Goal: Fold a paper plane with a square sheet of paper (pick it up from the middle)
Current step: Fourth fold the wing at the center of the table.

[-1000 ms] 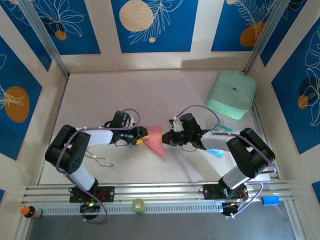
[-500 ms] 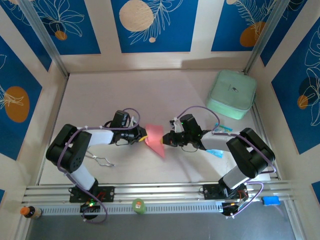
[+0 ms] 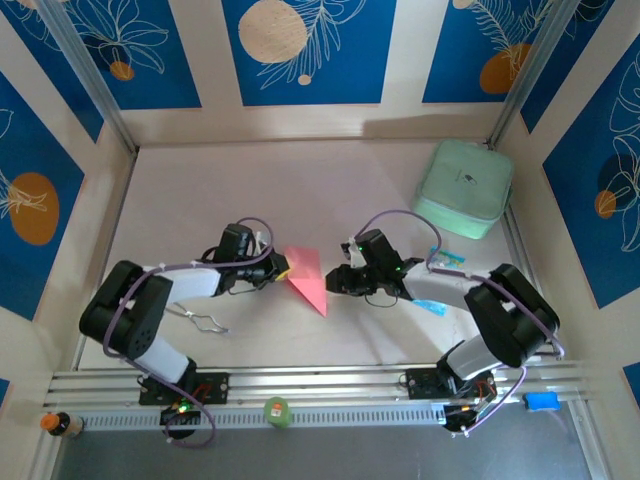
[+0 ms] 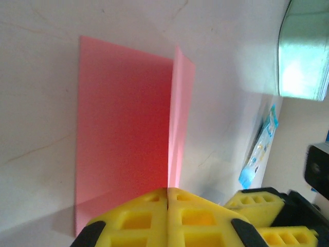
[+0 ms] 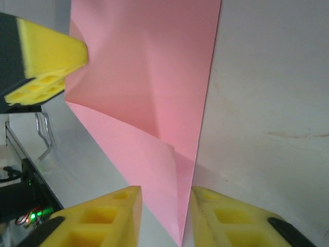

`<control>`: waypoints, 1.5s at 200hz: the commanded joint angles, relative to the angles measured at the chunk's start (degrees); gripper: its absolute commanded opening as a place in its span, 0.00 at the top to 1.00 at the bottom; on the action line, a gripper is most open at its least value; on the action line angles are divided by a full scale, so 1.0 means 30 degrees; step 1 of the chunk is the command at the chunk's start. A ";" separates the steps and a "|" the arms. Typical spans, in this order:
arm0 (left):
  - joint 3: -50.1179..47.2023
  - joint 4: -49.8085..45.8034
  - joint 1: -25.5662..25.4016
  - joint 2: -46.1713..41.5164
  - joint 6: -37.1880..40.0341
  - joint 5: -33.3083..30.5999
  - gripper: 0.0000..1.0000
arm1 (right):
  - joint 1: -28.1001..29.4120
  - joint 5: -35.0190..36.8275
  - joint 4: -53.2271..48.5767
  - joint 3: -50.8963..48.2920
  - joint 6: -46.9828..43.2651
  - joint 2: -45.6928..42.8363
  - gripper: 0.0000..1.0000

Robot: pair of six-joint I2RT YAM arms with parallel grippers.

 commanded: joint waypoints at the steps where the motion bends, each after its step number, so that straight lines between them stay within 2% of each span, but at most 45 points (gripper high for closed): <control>1: -0.0693 -0.0418 -0.0024 -0.1328 -0.0857 -0.1899 1.00 | 0.0926 0.2638 -0.0294 0.0115 -0.0781 -0.1811 0.66; 33: -0.1383 -0.0532 -0.0440 -0.2551 -0.1768 -0.3436 1.00 | 0.3506 0.6639 0.1872 -0.0212 -0.3185 -0.1611 0.60; 43: -0.1421 -0.0657 -0.0621 -0.2746 -0.1908 -0.3760 1.00 | 0.4921 0.8428 0.3243 -0.0445 -0.4989 -0.1180 0.58; 52: -0.1417 -0.0787 -0.0796 -0.2891 -0.2018 -0.3999 1.00 | 0.6297 1.0495 0.4794 -0.0751 -0.6905 -0.0628 0.53; 70: -0.1359 -0.0991 -0.0961 -0.3099 -0.2054 -0.4196 1.00 | 0.8470 1.3581 0.6842 -0.0617 -1.0938 0.0991 0.53; 93: -0.1361 -0.1245 -0.0993 -0.3454 -0.2087 -0.4361 1.00 | 0.9707 1.5743 0.7436 0.0317 -1.3470 0.3075 0.54; 114: -0.1300 -0.1440 -0.0993 -0.3514 -0.2049 -0.4246 1.00 | 1.0009 1.7191 0.8802 0.0484 -1.4728 0.4400 0.54; 163: -0.1241 -0.1583 -0.0993 -0.3458 -0.2021 -0.4215 1.00 | 0.9894 1.7428 0.9437 0.0460 -1.5241 0.5047 0.57; 209: -0.0969 -0.1814 -0.0985 -0.3488 -0.1820 -0.4156 1.00 | 0.9739 1.5121 1.0790 -0.1023 -1.5343 0.3582 0.60; 252: -0.0367 -0.2675 -0.0993 -0.3515 -0.1221 -0.3869 1.00 | 0.9024 1.5211 1.0454 -0.1495 -1.5942 0.3131 0.59; 278: -0.0171 -0.2760 -0.0993 -0.3359 -0.1143 -0.3648 1.00 | 0.8555 1.4132 1.0047 -0.1102 -1.6347 0.3360 0.58; 300: -0.0009 -0.2729 -0.0993 -0.3183 -0.1113 -0.3501 1.00 | 0.8618 1.4856 1.0742 -0.0886 -1.6904 0.4255 0.58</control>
